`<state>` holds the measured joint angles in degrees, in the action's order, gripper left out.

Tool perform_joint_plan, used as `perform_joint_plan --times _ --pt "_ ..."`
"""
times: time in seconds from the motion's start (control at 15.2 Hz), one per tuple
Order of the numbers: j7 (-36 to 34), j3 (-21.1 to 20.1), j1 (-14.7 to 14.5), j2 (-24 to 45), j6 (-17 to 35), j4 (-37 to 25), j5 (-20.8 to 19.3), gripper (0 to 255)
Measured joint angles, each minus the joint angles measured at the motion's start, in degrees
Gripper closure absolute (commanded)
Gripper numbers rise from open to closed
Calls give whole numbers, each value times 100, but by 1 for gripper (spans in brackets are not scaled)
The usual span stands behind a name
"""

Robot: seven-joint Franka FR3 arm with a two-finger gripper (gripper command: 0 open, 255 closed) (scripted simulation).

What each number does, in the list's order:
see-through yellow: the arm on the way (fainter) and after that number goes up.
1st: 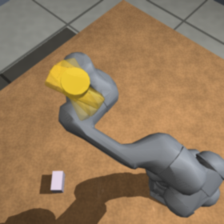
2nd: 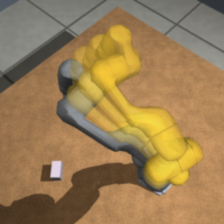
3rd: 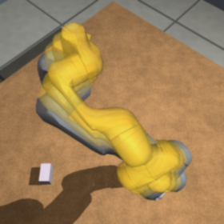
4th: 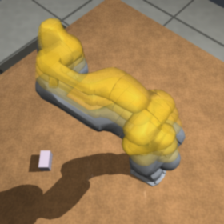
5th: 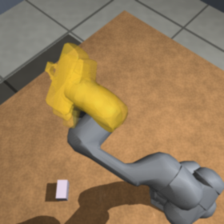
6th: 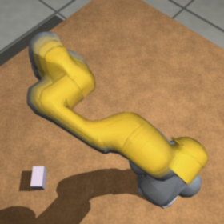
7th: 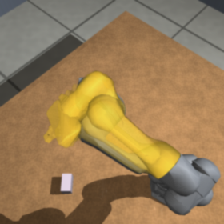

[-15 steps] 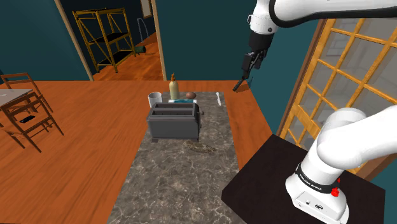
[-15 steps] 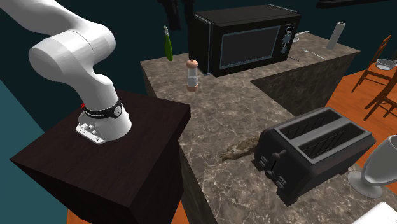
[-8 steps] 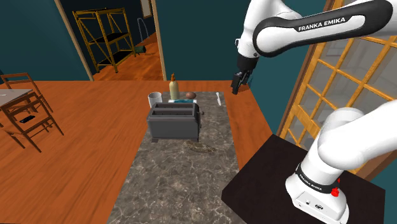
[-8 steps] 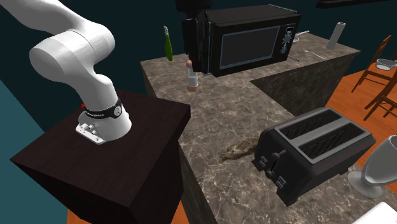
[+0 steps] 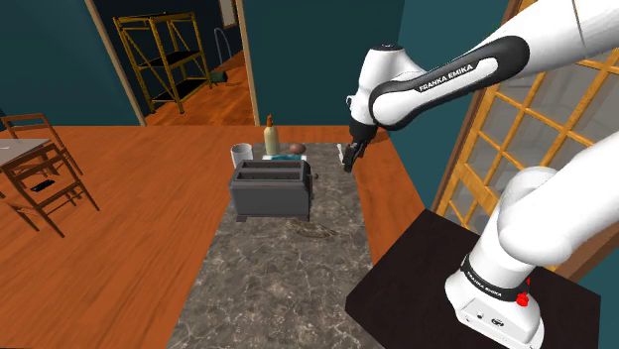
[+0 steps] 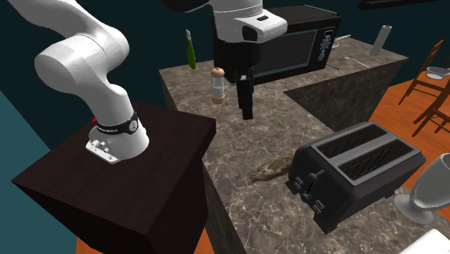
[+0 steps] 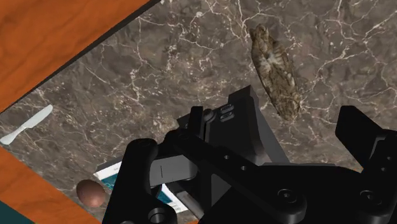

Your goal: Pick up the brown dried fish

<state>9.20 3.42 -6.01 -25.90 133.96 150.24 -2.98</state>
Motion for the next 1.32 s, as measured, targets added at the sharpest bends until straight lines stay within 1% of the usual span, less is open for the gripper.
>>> perform_joint_plan --times 0.13,0.26,0.46,0.66,0.86,0.99,1.12,1.32 --pt "161 65 -81 360 469 86 85 0" --pt "334 119 -185 769 859 41 207 0" --pt "628 177 -376 1491 1558 -7 481 0" --pt "1086 232 -554 2193 2143 -146 904 0" --pt "1714 162 -662 2956 2677 -379 1546 0" --pt "2111 -11 -659 3381 2967 -519 1985 0" --pt "2562 -254 -538 3872 3220 -762 2420 0" --pt "3085 -693 -285 4558 3567 -1125 2871 0"
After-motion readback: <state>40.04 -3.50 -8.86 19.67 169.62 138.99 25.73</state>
